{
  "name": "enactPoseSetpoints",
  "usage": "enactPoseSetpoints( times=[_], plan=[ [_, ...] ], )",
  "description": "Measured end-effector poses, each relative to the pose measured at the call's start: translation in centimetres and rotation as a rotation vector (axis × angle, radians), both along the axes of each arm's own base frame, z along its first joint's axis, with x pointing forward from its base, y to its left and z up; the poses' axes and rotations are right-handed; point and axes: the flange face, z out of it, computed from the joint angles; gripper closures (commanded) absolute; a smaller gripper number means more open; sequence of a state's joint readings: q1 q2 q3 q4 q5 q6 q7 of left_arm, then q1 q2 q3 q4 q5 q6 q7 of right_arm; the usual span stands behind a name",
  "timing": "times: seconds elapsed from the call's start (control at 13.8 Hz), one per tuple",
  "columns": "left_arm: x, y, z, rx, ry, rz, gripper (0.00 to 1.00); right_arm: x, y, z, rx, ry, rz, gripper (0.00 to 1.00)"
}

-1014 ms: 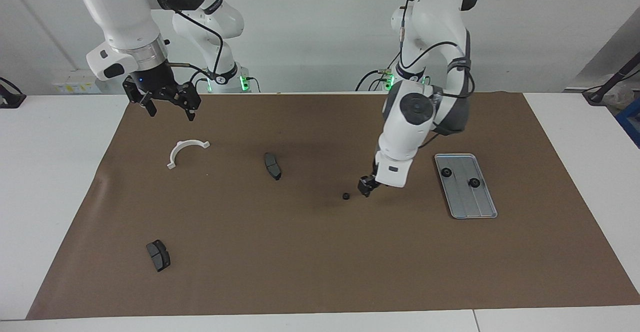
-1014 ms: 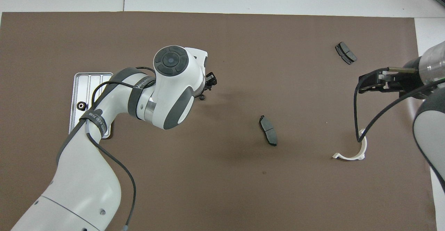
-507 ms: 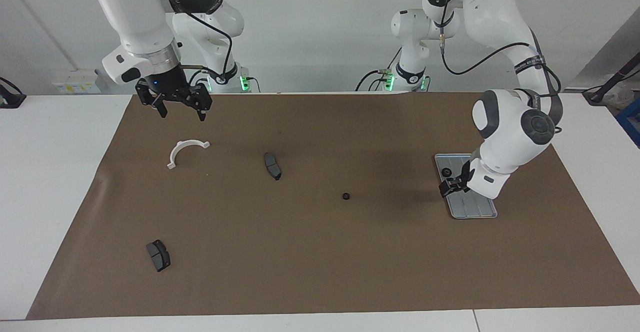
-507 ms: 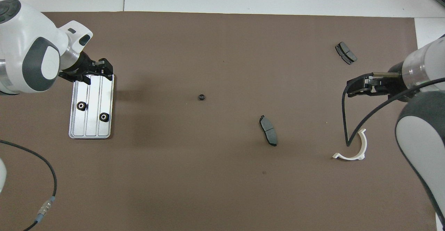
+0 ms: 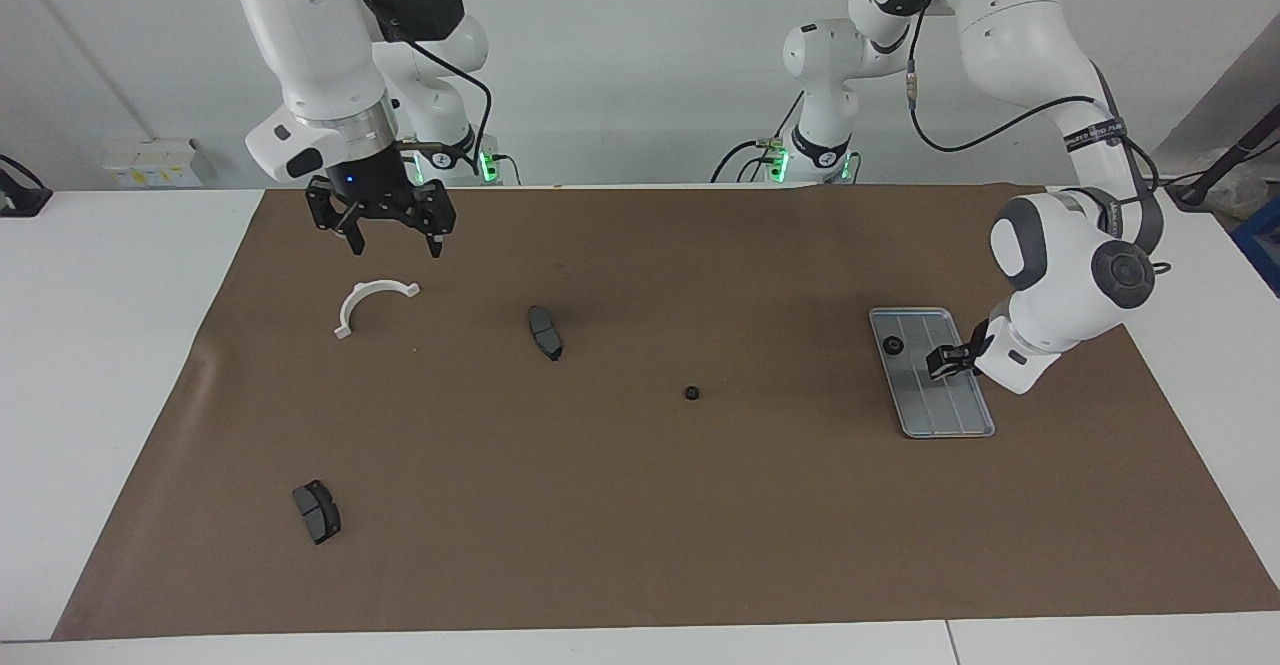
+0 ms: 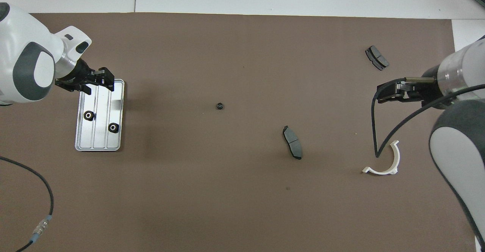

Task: Place bearing gear from tray to pile
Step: 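Return the left gripper to the tray while the right gripper reaches the gear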

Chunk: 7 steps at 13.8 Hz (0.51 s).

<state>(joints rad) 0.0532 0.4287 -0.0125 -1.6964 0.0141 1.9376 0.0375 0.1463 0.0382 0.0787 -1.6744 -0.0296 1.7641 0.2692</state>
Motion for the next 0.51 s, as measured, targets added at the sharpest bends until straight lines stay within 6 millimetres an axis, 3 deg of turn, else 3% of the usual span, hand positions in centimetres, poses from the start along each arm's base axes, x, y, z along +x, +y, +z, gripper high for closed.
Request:
enactPoseSetpoints(
  times=[0.29,0.51],
  plan=[
    [-0.8,3.0,-1.8,-0.008,-0.007,0.003,0.30,0.8,7.9,-5.0,0.018,0.001,-0.007,0.00],
    [-1.3,2.9,-2.5,-0.011,0.006,0.000,0.30,0.9,13.6,-9.0,0.037,-0.012,-0.016,0.00]
  ],
)
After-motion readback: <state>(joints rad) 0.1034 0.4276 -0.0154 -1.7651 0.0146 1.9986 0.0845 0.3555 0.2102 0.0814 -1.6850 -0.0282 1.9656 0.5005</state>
